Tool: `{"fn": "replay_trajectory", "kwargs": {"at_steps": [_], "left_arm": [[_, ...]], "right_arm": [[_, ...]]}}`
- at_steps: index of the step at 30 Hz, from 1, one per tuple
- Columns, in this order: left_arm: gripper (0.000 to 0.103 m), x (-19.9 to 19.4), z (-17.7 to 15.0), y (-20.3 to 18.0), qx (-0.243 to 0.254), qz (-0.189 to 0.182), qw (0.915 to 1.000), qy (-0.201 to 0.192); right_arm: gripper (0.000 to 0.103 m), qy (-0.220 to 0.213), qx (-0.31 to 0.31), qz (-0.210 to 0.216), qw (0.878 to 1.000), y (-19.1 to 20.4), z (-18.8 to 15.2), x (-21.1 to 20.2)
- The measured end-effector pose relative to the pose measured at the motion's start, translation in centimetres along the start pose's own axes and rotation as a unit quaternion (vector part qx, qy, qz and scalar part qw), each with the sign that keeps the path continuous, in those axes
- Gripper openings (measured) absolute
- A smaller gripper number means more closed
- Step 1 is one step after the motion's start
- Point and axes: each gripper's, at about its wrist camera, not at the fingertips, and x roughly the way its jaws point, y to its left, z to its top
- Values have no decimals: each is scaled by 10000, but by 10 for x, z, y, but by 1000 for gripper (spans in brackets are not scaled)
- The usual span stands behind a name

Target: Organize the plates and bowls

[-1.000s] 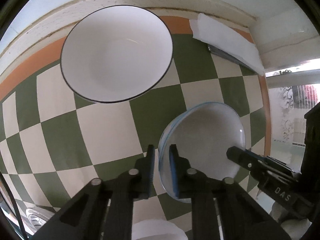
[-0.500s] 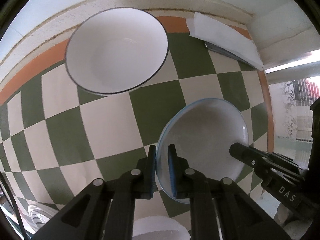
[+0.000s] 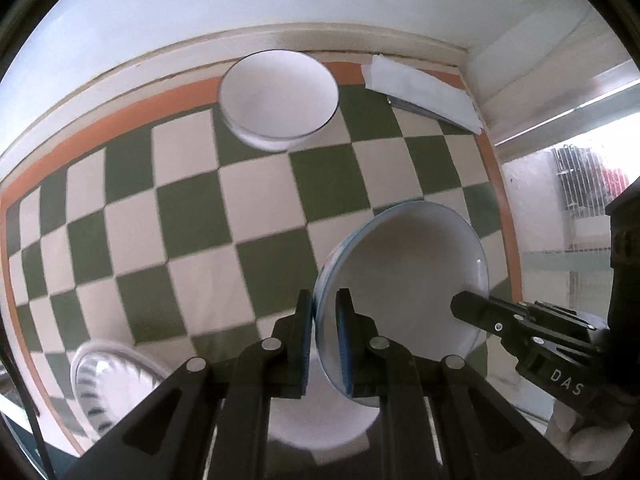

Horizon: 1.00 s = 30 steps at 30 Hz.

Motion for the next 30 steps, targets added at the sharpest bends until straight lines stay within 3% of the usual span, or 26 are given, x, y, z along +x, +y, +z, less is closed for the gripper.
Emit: {"fn": "replay_trajectory", "kwargs": {"at_steps": [12,19,30], "left_arm": [[10,-2,-76,29,-173,28,9993,327],[10,24,-92,31,-57,257,9978,601],[10,45,-89,26,153,443,9957,795]], "right_arm": [[10,537,-214,121,9983,26,-77,15],[10,805,-217,-41,9965,23,-88,42],[10,984,-192,-311,9945,21,-85,66]]}}
